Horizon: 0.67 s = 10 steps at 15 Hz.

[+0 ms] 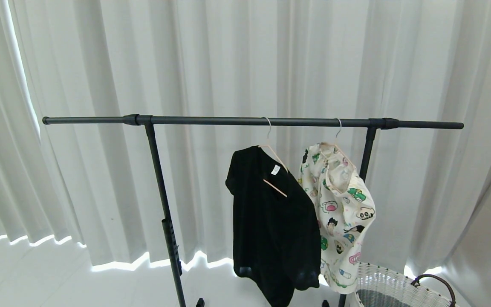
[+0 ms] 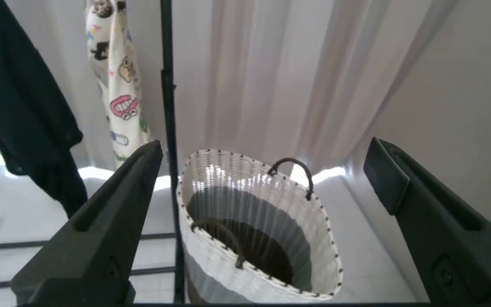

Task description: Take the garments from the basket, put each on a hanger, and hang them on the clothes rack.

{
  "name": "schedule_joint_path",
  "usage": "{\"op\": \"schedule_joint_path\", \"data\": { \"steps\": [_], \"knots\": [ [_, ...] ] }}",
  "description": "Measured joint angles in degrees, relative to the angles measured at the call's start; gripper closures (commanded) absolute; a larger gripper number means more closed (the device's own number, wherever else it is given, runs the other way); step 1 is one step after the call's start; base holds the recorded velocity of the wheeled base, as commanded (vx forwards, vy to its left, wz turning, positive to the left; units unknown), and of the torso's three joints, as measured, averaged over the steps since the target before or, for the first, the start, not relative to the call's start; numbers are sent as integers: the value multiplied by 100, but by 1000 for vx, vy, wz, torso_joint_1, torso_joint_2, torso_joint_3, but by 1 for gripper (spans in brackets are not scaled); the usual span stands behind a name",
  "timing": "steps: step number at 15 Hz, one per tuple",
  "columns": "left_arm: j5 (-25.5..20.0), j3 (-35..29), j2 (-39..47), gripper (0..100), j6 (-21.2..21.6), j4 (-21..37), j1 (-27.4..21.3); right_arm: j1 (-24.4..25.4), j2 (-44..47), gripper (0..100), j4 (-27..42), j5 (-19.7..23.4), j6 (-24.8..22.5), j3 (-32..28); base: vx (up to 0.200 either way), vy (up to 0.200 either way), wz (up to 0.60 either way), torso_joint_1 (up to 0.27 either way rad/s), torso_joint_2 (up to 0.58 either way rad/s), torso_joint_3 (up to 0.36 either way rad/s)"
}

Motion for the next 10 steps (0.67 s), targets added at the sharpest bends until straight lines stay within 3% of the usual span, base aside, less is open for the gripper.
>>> {"op": "schedule_joint_path", "data": {
  "steps": [3, 7, 8, 10],
  "knots": [
    [0, 2, -129, 0, 0, 9, 24, -2, -5, 0, 0, -123, 586, 2, 0, 0, 0, 0, 0, 0],
    [0, 2, -161, 0, 0, 13, 29, 0, -5, 0, -290, 1056, -41, 93, 0, 0, 0, 0, 0, 0],
    [0, 2, -161, 0, 1, 15, 29, 0, -5, 0, -315, 883, 40, 115, 0, 0, 0, 0, 0, 0],
    [1, 2, -163, 0, 1, 15, 29, 0, -6, 0, -347, 9, 207, 137, 0, 0, 0, 0, 0, 0]
  ]
}}
